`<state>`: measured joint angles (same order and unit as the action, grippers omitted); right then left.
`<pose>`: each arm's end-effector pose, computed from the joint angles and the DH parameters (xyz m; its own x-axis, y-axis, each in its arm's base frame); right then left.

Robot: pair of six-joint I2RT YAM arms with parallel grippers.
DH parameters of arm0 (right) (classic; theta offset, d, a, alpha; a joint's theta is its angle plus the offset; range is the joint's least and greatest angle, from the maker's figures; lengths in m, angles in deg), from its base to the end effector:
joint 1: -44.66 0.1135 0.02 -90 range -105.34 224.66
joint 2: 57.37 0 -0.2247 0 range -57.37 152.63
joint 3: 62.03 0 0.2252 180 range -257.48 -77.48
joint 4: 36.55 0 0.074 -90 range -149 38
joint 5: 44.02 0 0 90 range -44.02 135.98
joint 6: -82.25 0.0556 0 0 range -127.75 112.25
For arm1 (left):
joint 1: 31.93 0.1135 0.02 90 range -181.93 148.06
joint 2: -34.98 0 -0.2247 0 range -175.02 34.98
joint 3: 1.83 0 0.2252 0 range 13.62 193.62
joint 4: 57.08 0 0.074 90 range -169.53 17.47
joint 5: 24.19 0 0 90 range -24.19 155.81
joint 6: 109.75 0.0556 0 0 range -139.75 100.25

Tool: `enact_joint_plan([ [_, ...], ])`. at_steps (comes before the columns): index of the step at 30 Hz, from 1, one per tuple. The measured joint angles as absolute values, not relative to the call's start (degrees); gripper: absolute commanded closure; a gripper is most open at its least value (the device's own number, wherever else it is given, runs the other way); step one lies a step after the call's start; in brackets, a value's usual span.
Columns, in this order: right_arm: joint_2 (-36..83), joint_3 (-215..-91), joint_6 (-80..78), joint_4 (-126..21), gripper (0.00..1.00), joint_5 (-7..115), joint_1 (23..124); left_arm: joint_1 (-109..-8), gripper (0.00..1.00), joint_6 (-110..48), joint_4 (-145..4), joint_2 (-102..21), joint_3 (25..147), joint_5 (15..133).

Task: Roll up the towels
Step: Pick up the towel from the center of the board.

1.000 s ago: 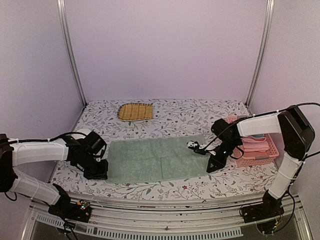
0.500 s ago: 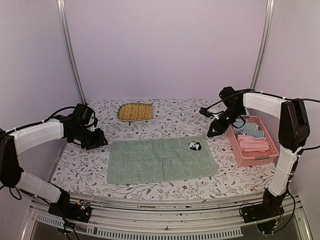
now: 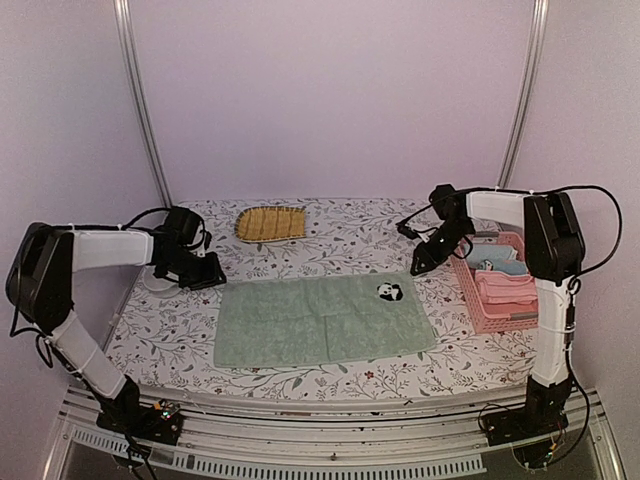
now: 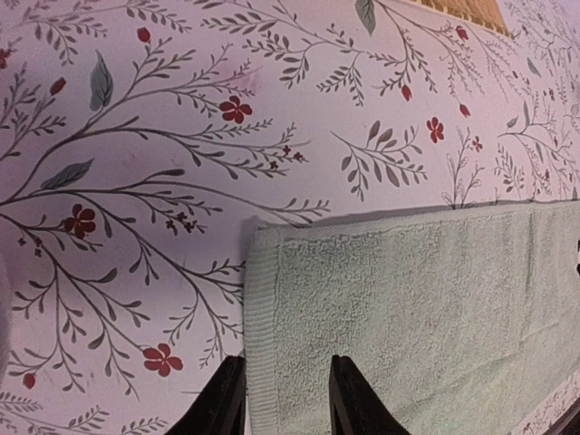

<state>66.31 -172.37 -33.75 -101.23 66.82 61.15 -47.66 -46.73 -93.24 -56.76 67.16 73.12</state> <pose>0.3682 0.1296 0.1253 -0.6957 -0.6332 -0.3391 -0.7133 0.6649 0.2218 0.2880 -0.0885 0.1404 -0.8853 -0.2182 -0.4107 -0.0780 0.9403 -0.3314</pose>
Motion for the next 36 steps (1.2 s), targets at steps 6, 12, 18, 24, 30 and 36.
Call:
enact_joint_plan([
  [6,68.5,-177.0,-33.1,-100.7,0.64,67.1,61.2,-47.7,0.64,-45.9,-92.9,-59.0,67.6,72.8],
  [12,72.3,-179.5,-32.9,-100.8,0.64,67.6,61.2,-47.6,0.62,-45.3,-93.0,-60.0,67.9,72.4],
  [18,73.7,-179.8,-33.0,-101.1,0.67,68.2,61.3,-47.6,0.61,-44.9,-92.9,-60.2,67.9,71.8],
  [24,74.4,-180.7,-33.0,-101.0,0.72,68.9,62.4,-47.6,0.61,-44.8,-92.9,-61.0,67.9,71.4],
  [30,74.7,-181.0,-33.0,-101.1,0.77,68.5,63.6,-47.6,0.6,-44.8,-93.0,-61.5,67.9,71.3],
  [36,74.7,-181.0,-33.1,-100.9,0.91,67.5,63.7,-47.6,0.59,-44.6,-93.0,-61.5,67.9,71.1],
])
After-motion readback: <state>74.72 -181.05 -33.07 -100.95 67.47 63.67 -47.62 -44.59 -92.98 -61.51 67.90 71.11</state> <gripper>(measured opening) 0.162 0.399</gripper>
